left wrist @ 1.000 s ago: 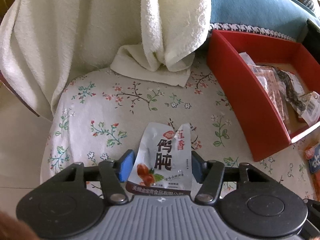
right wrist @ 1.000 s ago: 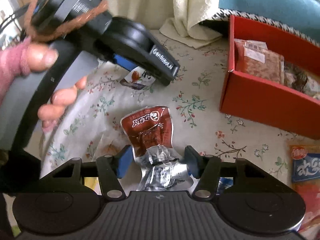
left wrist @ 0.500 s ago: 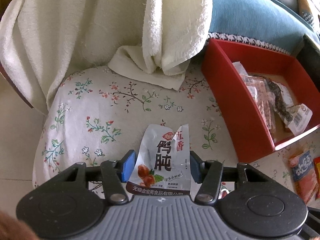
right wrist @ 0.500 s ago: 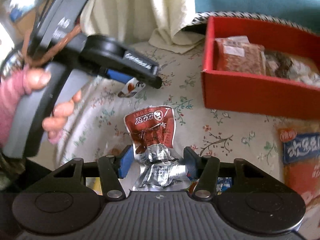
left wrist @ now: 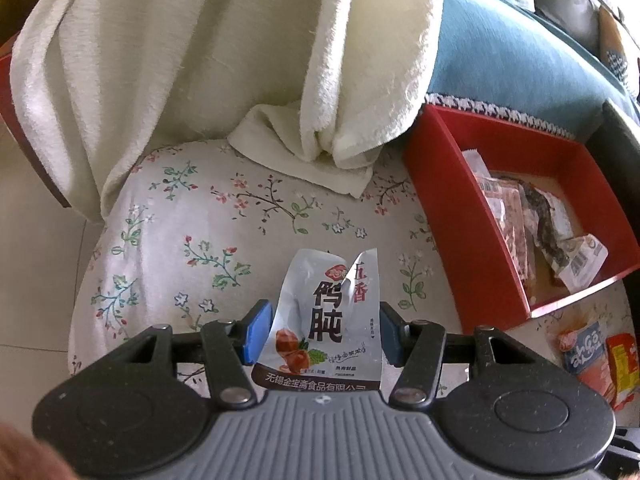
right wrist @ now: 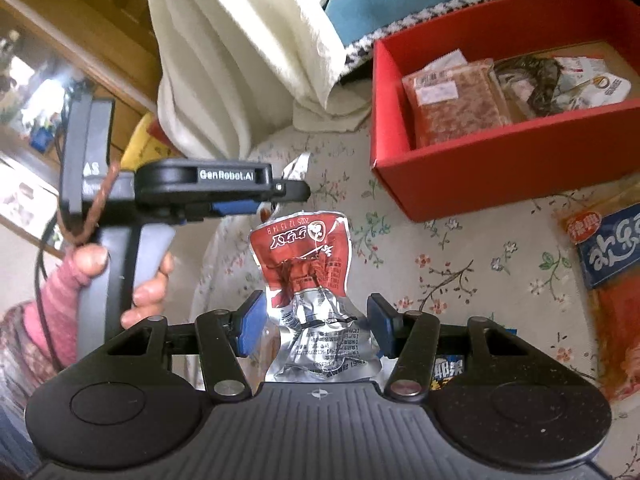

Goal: Organize snacks
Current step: 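Grasp white packet with left tool while right tool grasps brown-silver packet, then carry both packets over the red box and open both tools to drop them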

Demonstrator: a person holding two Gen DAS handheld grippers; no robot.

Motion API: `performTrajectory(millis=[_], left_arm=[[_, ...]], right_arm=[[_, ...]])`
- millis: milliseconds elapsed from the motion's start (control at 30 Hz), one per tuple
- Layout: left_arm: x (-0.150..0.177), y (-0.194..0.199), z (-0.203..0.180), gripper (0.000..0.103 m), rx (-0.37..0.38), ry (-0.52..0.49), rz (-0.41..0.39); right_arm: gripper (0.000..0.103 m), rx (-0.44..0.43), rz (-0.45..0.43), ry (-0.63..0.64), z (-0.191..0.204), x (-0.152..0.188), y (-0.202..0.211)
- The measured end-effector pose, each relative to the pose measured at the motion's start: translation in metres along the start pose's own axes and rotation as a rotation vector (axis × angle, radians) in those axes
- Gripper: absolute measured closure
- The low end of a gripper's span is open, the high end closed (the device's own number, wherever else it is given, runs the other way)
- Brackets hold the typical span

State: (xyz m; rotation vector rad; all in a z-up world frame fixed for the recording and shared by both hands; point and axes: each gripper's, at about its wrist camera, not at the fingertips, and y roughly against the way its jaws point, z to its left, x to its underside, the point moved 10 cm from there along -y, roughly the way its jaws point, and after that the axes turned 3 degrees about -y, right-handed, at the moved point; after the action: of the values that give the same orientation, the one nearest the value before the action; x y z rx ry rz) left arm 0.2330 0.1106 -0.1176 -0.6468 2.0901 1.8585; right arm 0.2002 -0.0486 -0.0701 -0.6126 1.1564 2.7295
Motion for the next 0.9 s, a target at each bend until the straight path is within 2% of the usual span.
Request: performTrajectory(millis=[333, 600, 900], left_arm=[[-0.006, 0.014, -0.004, 0.054, 0.03, 0.019, -0.043], [-0.016, 0.03, -0.009, 0.054, 0.041, 0.012, -0.111], [-0.024, 0.038, -0.027, 0.054, 0.056, -0.004, -0.153]], right_arm=[[0.041, -0.047, -0.079, -0.031, -0.001, -0.009, 0.023], [0.041, -0.071, -0.166, -0.055, -0.004, -0.023, 0.045], [0.04, -0.07, -0.26, -0.101, -0.018, -0.041, 0.067]])
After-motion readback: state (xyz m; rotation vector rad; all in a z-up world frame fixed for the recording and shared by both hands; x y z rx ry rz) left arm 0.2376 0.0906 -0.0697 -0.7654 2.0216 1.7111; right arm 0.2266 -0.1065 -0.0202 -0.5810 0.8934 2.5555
